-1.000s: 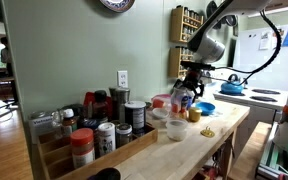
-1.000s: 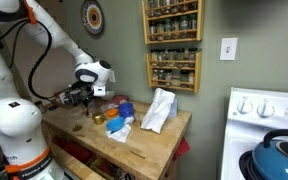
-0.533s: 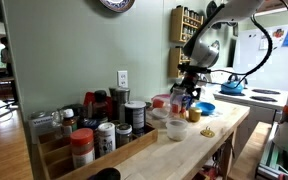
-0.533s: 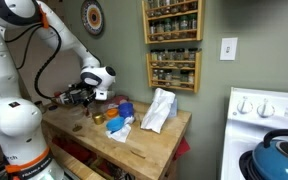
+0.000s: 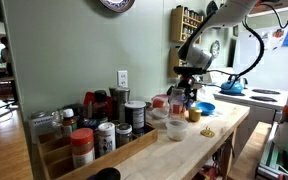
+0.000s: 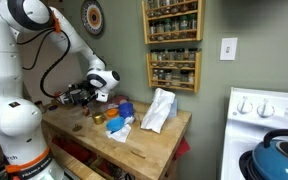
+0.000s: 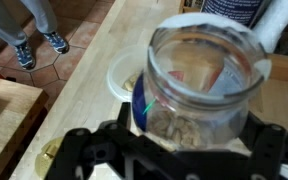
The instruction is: Pour the contents in the open jar into the clear bowl
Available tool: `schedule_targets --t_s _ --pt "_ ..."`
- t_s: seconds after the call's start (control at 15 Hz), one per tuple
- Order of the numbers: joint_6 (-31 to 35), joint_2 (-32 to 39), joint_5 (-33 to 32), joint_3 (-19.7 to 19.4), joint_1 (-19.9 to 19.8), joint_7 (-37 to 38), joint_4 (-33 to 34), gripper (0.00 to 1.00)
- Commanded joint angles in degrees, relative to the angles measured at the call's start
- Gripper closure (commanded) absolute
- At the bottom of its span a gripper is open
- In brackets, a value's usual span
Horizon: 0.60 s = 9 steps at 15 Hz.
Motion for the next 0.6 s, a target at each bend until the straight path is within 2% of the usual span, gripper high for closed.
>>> schedule_targets --t_s 0.0,0.07,0.13,0.33,0.53 --pt "-3.8 3.2 1.4 -1.3 0.3 -1.3 2.4 0.06" --pt "-4.5 3.7 1.5 -1.5 0.3 -1.3 2.8 0.16" --pt "-5.2 4.0 1.5 -1.6 0.3 -1.2 3.1 0.32" --pt "-7.5 3.8 0.4 -2.1 0.4 0.1 3.9 0.38" --pt "-9.1 0.6 -2.8 -2.2 1.1 2.5 3.7 0.39"
